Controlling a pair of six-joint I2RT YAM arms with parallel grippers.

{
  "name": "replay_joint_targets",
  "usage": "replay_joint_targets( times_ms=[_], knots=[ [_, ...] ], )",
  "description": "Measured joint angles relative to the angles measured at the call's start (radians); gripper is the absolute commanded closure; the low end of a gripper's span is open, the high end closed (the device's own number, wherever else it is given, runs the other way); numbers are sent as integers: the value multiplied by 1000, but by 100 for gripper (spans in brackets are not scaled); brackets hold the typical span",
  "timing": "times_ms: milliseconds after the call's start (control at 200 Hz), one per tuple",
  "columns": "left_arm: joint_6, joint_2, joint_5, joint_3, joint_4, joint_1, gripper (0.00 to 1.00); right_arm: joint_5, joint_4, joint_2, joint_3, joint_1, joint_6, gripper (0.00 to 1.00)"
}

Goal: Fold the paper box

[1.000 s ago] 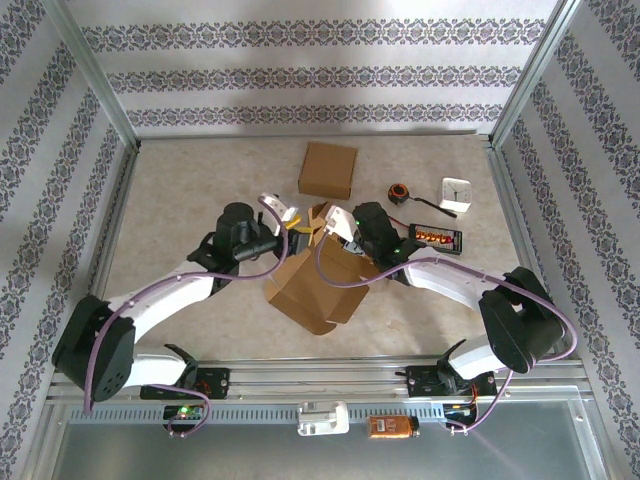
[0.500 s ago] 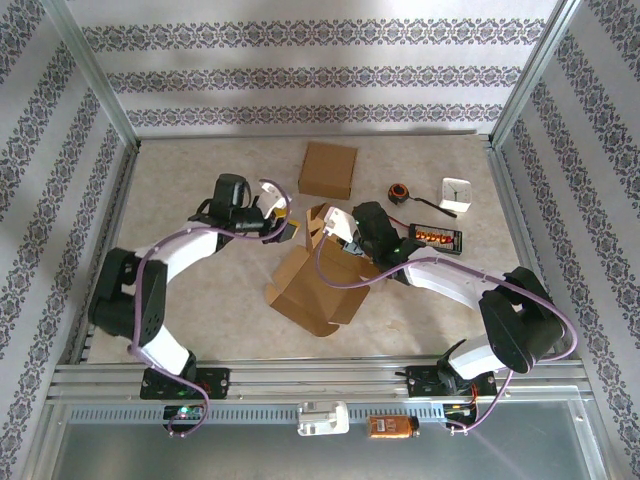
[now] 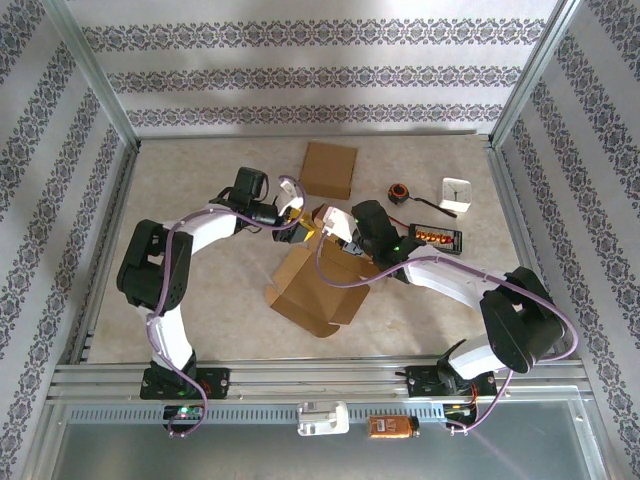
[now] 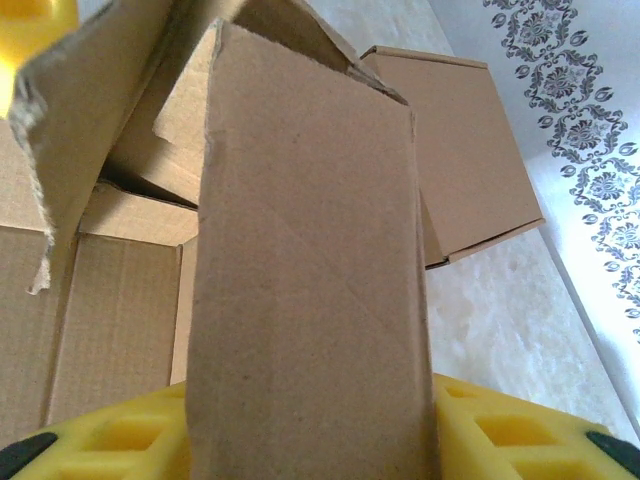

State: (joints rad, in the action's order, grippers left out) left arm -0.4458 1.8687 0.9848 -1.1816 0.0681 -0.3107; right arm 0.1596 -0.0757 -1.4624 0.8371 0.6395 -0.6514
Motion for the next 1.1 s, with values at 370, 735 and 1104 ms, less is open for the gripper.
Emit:
replay_joint_targets(
  times_ms=[370, 735, 1104],
  knots=[
    [14, 61, -111, -63, 19, -59, 41, -73, 29, 0, 21, -1, 54, 49],
    [98, 96, -256, -84, -19, -100, 68, -201, 75, -1, 48, -44, 195, 42],
    [148, 100, -368, -84, -69, -117, 95, -550, 192, 57, 115, -195, 569, 10]
  ],
)
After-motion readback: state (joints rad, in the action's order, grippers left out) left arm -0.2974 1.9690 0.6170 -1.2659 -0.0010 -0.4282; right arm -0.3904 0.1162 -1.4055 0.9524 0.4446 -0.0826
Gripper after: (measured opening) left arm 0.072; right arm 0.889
